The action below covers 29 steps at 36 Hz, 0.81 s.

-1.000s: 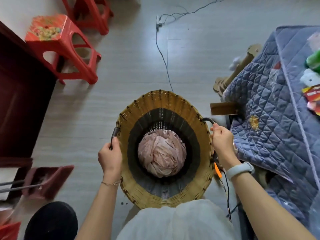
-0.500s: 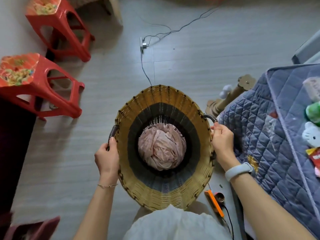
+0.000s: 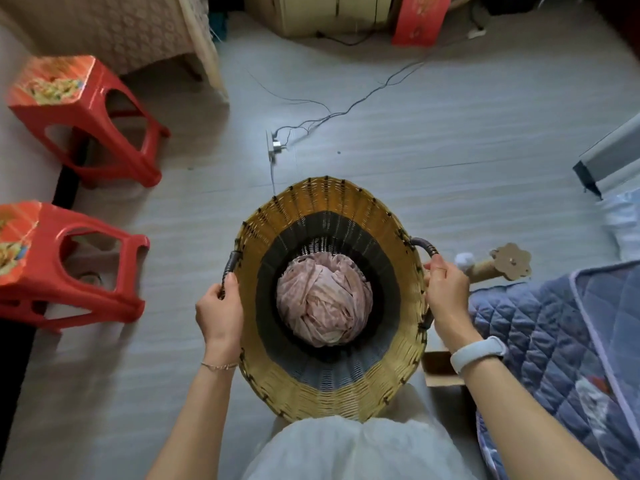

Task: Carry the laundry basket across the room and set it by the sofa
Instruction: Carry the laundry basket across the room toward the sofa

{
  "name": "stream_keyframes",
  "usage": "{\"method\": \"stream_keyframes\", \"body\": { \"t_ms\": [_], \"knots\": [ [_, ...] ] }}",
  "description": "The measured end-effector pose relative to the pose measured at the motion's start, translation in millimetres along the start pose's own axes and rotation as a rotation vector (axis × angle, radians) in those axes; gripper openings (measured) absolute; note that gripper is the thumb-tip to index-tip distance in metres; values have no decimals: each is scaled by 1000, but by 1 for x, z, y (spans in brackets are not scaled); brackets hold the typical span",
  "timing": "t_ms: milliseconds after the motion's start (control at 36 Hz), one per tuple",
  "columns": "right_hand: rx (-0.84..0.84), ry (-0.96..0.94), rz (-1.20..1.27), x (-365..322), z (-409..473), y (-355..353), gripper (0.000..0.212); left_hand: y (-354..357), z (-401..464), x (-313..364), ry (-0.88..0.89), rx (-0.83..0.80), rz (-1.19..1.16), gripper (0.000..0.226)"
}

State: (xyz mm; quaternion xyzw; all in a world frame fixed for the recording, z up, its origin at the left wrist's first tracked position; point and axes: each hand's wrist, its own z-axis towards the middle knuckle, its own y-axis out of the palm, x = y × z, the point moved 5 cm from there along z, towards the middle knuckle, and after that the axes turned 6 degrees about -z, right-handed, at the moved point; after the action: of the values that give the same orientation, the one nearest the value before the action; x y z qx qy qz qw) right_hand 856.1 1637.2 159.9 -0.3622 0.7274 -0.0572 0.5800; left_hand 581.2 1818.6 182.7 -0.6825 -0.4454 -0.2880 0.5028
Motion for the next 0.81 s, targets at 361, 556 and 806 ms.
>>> {"method": "stream_keyframes", "body": {
  "t_ms": [361, 556, 806],
  "knots": [
    [19, 11, 35, -91, 177, 59, 34, 110, 143, 100, 21, 10, 36, 43],
    [12, 9, 9, -152, 291, 86, 40, 182, 220, 173, 22, 34, 65, 40],
    [33, -25, -3, -229, 408, 102, 34, 255, 309, 257, 45, 11, 42, 43]
  ]
}}
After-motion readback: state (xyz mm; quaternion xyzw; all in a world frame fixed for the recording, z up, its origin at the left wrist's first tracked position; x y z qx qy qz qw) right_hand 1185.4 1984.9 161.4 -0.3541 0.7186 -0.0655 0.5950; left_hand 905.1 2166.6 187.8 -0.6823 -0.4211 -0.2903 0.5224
